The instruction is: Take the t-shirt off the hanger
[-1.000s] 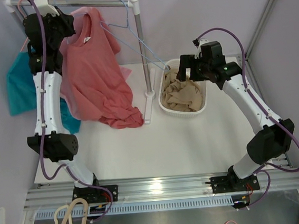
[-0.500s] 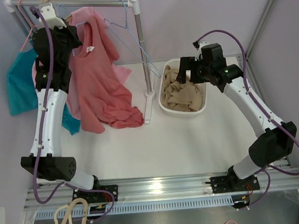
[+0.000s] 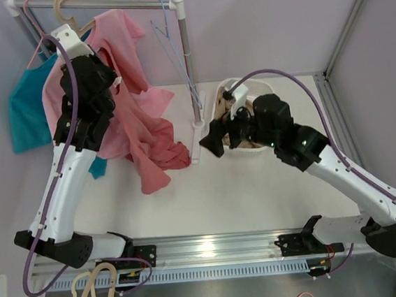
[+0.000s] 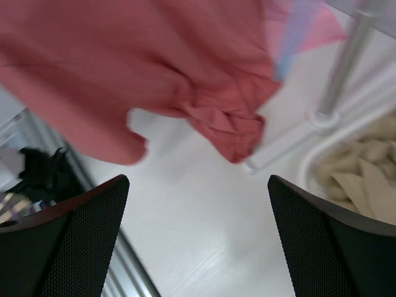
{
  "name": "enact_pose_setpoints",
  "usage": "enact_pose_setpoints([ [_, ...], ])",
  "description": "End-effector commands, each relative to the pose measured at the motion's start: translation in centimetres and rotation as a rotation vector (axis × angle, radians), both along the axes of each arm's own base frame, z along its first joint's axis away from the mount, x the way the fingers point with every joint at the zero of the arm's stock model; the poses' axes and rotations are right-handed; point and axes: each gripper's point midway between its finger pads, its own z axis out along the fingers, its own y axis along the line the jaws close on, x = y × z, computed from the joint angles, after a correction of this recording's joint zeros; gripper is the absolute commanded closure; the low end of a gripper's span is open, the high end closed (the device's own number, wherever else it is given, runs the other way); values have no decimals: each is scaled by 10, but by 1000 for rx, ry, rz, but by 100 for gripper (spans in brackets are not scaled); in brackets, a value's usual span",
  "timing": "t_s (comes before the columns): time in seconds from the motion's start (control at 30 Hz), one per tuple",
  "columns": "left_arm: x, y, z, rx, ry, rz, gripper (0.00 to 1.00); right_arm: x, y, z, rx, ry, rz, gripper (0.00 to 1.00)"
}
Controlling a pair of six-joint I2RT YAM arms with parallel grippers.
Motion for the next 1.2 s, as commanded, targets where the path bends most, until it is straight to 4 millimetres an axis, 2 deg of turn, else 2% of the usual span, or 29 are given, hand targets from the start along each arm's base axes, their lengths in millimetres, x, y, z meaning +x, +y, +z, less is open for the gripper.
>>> enact_pose_setpoints([
  [0.0,-33,17,-2,-69,16,173,99,-40,35,24,49,-139,161,0],
  [0.03,-37,15,-5,-70,43,176,99,-48,44,22,57,-156,192,0],
  [0.07,-43,18,-10,-65,66,224,99,-67,58,21,65,-167,246,0],
  [0.1,-46,11,-15,-53,93,223,99,-70,64,19,65,-178,248,0],
  [0.13,-48,9,-7,-87,82,230,99,-75,71,18,83,-191,268,0],
  [0.17,-54,11,-21,-55,150,255,99,-79,77,18,96,-197,285,0],
  [0.3,-58,4,-31,-62,190,256,99,-101,107,12,136,-194,373,1],
  [0.37,-56,3,-33,-55,198,260,99,-106,118,15,156,-200,387,1],
  [0.5,-54,-5,-42,-68,222,230,99,-110,142,7,148,-204,401,1],
  [0.53,-54,-6,-44,-82,220,228,100,-111,151,-3,130,-187,409,0],
  [0.6,-52,-10,-48,-76,228,223,99,-111,162,8,161,-204,413,1],
  [0.67,-50,-11,-49,-77,226,226,99,-112,175,3,159,-202,416,2],
  [0.7,-49,-12,-49,-74,227,223,99,-110,179,8,175,-205,405,4],
  [0.73,-48,-13,-49,-76,224,221,99,-109,183,6,172,-202,397,20],
  [0.77,-47,-14,-49,-77,223,219,99,-104,189,-3,152,-188,381,29],
  [0.8,-47,-15,-49,-72,224,217,99,-103,192,-1,149,-183,373,44],
  [0.83,-46,-16,-48,-75,219,211,99,-101,194,-4,139,-177,367,68],
  [0.9,-44,-17,-50,-72,220,213,99,-100,196,-10,125,-164,358,99],
  [0.97,-39,-19,-52,-59,218,212,99,-99,194,-11,118,-158,334,100],
  [1.07,-32,-25,-57,-46,223,205,99,-110,182,-17,80,-147,317,100],
  [1.13,-25,-30,-60,-47,224,197,99,-122,173,-12,79,-149,306,100],
  [1.17,-19,-33,-62,-42,230,197,99,-127,169,-17,65,-143,302,100],
])
